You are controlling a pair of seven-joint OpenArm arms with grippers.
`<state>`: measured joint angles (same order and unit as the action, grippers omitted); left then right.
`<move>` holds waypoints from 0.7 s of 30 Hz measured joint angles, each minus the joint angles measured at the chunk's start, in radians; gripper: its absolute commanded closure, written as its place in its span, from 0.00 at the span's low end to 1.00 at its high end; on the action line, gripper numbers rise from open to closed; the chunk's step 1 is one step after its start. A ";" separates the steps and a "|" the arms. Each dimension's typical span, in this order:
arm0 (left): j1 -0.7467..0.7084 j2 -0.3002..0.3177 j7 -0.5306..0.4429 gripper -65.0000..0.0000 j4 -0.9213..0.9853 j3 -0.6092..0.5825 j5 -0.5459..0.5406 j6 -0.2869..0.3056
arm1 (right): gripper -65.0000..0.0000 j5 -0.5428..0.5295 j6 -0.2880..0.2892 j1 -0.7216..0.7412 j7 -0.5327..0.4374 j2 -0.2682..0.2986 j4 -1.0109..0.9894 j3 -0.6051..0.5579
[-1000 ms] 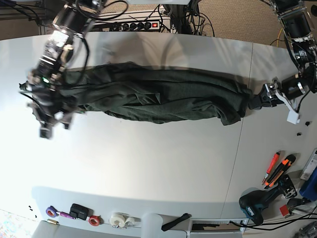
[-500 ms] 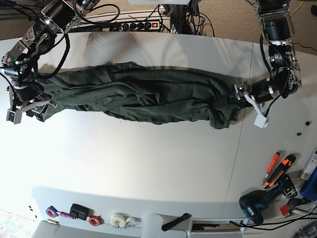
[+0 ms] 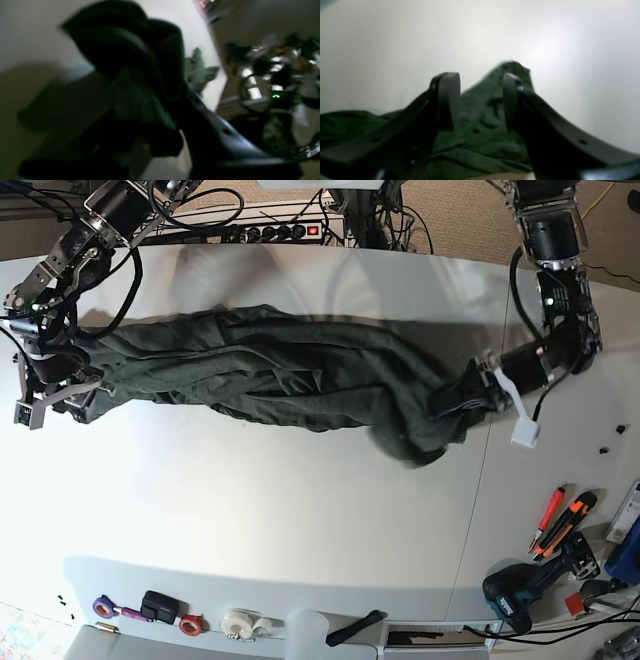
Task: Layout the t-shirt on the table in an organized manner, then fold the t-shirt properly
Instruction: 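Grasp the shirt end with the left gripper and fold it toward the right gripper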
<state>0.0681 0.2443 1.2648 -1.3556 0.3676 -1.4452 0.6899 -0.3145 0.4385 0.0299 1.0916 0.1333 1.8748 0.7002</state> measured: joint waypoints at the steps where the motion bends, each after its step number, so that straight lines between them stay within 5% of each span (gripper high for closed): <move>1: 0.006 -0.014 0.010 1.00 -0.018 0.000 0.001 0.002 | 0.58 0.022 0.000 0.000 -0.007 0.000 0.000 0.000; 13: 0.038 -0.195 -0.056 1.00 -0.038 -0.269 0.140 0.002 | 0.58 0.204 -0.081 0.000 -0.048 0.002 -0.001 0.000; 21: 0.077 -0.270 -0.070 1.00 -0.039 -0.431 0.199 0.000 | 0.58 0.264 -0.129 -0.071 -0.101 0.066 -0.001 0.013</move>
<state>0.1452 -0.0261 1.1950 -1.3941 -0.0631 -1.2461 0.6899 -0.0509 0.3092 -0.0410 0.9905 0.1989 1.8740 0.7132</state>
